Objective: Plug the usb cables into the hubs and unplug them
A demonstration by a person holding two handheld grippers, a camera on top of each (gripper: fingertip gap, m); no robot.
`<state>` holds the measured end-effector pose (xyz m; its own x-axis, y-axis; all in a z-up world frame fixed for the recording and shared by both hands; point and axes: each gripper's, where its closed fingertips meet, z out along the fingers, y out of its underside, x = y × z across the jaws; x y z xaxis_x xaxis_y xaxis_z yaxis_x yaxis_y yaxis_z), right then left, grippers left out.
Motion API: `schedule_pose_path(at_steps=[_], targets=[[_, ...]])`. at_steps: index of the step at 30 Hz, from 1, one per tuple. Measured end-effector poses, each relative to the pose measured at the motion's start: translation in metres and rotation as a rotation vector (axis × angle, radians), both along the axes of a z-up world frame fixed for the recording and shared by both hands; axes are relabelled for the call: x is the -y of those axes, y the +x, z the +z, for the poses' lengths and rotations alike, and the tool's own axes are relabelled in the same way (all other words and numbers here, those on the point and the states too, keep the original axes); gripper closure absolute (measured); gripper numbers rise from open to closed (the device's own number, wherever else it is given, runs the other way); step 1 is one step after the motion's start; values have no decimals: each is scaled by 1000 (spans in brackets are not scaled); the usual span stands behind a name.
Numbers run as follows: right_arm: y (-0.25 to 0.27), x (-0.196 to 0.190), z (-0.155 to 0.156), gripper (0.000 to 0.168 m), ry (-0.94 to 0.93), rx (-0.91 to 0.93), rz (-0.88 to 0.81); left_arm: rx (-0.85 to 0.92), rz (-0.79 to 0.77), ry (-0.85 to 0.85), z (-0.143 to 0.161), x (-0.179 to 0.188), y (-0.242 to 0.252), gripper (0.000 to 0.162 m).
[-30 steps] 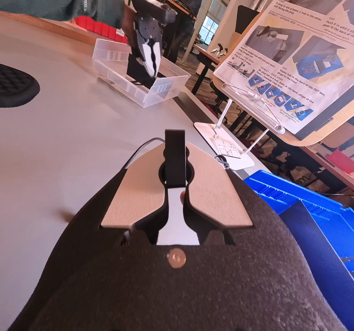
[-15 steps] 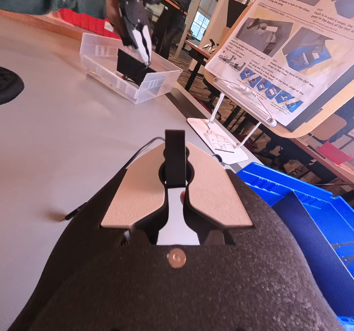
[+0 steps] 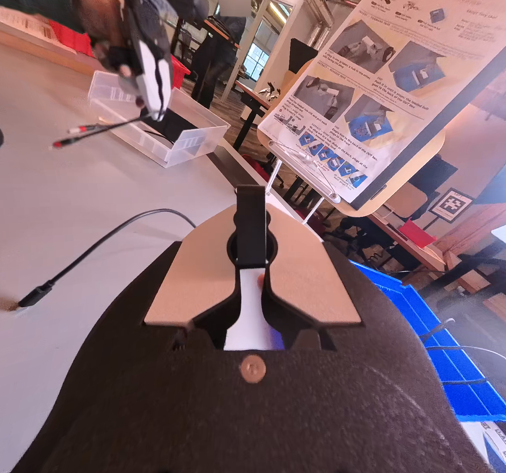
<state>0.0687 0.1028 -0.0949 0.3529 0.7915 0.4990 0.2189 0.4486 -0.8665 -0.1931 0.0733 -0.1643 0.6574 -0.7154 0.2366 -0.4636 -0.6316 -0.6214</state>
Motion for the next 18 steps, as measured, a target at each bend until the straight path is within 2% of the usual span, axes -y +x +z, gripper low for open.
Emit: schedule_pose_path(at_steps=[2,4,6,7,9,13,15,18], targets=[[0,2,0,156,5,6,1,3,16,-89,-45,7,16,159],[-1,3,-2,156,5,13,4,-7,46,-126,-77,7,21,159],[-2,4,-4,156,3,19,4,-34,59,-103,-90,6,16,153],[-2,4,-6,156,0,22,5,-65,48,-59,-89,5,11,143],[-1,3,-8,156,-8,25,7,-119,-42,69,-77,8,9,132],[-3,3,-13,156,-37,21,33,-191,-360,273,-58,44,36,128],[-6,5,-15,156,-42,30,48,-236,-548,294,-73,69,52,124],[-12,11,-20,156,-47,48,79,-308,-637,186,-109,78,56,116]])
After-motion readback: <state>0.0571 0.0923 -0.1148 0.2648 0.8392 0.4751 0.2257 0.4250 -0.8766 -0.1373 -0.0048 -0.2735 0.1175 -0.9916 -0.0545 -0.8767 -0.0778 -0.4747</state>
